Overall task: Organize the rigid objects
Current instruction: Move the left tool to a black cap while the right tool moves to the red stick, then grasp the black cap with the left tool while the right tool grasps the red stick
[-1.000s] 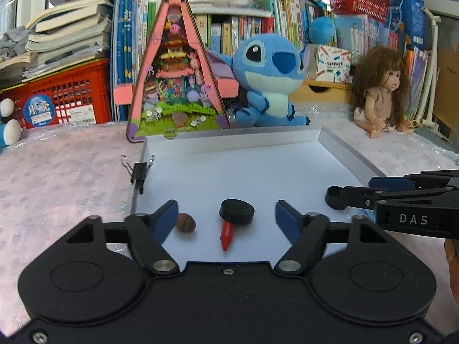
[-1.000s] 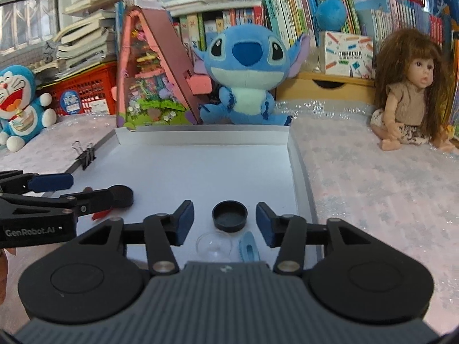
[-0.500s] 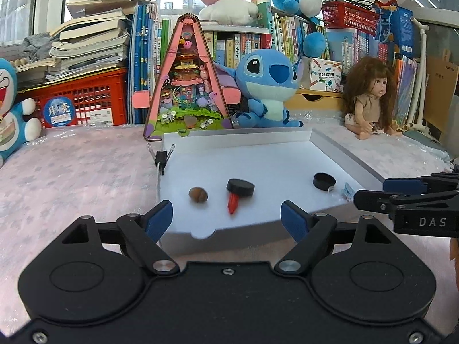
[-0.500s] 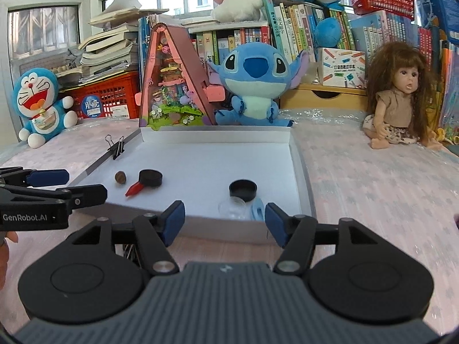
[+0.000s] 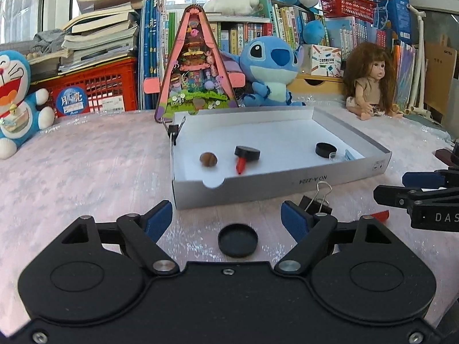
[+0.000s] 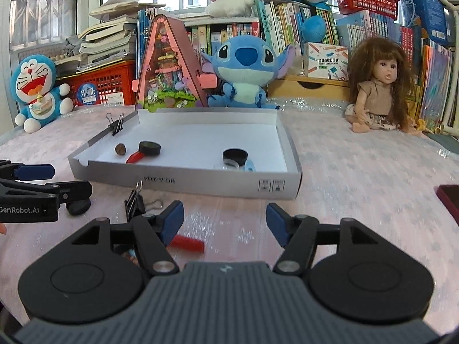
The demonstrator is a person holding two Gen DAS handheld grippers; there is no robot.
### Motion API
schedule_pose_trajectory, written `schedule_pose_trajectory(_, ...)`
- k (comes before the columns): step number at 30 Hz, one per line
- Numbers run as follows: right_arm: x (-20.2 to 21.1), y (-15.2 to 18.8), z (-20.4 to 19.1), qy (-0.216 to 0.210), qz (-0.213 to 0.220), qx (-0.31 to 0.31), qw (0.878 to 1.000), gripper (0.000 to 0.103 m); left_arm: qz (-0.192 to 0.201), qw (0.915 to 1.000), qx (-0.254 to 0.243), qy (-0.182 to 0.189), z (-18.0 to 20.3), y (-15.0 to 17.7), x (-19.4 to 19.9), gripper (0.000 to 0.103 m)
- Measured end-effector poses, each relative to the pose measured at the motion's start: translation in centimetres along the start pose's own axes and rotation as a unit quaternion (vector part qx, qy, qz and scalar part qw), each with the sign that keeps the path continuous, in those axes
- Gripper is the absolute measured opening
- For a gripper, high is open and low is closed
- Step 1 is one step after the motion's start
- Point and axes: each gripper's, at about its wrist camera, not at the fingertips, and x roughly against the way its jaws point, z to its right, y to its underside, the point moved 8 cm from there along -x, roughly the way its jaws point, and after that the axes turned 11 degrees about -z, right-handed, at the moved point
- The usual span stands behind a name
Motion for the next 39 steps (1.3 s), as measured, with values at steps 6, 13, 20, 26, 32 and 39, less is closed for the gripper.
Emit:
schedule_pose_trajectory(6, 0.3, 0.9, -0.6, -0.002, -0.003, 0.003, 1.0, 0.076, -0.01, 0.9999, 0.008, 0.007, 0.0, 1.1, -0.3, 0.076)
schedule_pose_trajectory(13, -0.1, 1.5, -1.5, 0.0, -0.008, 0.011, 1.0, 0.076, -0.023, 0.9994, 0.02, 0.018, -0.1, 1.6, -1.0, 0.068)
schedule_pose_trajectory(20, -0.2, 1.8, -2.3, -0.002, -0.011, 0.015, 1.0, 0.076, -0.03, 0.9991, 0.023, 0.02, -0.2, 1.6, -1.3, 0.064)
schedule_pose_trajectory(26, -0.4, 1.9, -2.7, 0.003, -0.014, 0.006, 1.0, 0.076, -0.031, 0.9993, 0.011, 0.014, 0.4, 1.6, -1.6, 0.063)
schedule_pose_trajectory(32, -0.4, 2.0, -3.2, 0.013, -0.007, 0.0, 1.0, 0.076, -0.031, 0.9994, 0.011, 0.014, 0.4, 1.6, -1.6, 0.063)
schedule_pose_trajectory(39, -0.4, 2.0, -3.7, 0.029, -0.005, -0.013, 0.999, 0.076, -0.031, 0.9994, 0.011, 0.014, 0.4, 1.6, -1.5, 0.062)
